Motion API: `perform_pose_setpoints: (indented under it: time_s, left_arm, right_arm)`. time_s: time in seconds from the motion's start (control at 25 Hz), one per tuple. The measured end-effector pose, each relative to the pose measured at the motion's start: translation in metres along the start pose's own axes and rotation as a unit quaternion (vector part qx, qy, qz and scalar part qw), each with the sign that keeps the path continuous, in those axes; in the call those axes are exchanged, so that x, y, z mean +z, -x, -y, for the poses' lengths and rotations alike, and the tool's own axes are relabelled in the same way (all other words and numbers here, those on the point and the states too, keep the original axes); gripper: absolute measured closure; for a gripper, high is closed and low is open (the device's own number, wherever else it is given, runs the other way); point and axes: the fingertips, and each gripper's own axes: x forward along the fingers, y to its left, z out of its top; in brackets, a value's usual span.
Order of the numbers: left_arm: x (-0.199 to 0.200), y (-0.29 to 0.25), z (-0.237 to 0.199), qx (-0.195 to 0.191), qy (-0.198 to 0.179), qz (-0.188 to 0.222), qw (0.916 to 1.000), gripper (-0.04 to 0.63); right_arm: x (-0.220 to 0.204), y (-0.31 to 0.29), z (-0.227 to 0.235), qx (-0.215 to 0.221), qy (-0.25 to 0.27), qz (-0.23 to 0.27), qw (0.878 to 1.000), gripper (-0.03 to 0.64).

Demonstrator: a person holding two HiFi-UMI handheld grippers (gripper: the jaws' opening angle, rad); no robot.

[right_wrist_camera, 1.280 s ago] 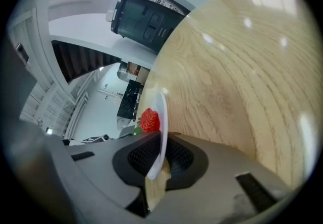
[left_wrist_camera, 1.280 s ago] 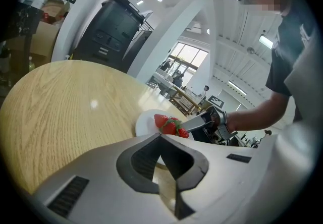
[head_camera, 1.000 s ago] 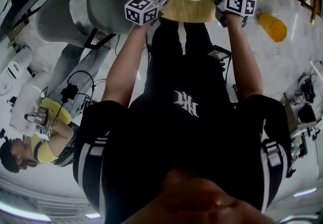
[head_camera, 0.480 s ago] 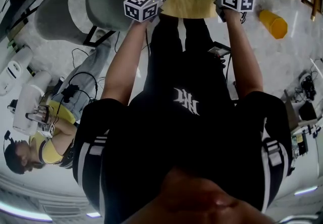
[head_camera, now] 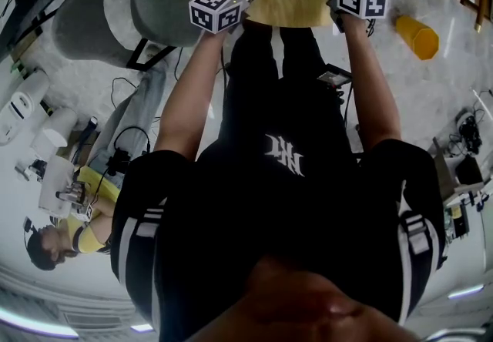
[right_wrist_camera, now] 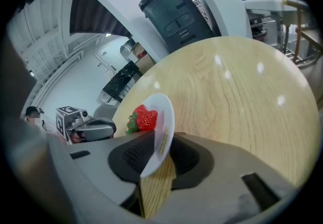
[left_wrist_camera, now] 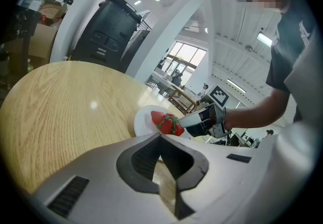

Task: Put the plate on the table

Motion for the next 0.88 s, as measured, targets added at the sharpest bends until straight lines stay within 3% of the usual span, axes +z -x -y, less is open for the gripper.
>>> perform_pose_setpoints:
  time_s: [0.88]
  left_arm:
    - [0.007,-0.006,-0.003,-0.003,-0.005,0.003,1.0,0.592]
  right_arm:
    - [0.01,-0.01,0.007,-0.056,0.087,0.014,0.995,0.477]
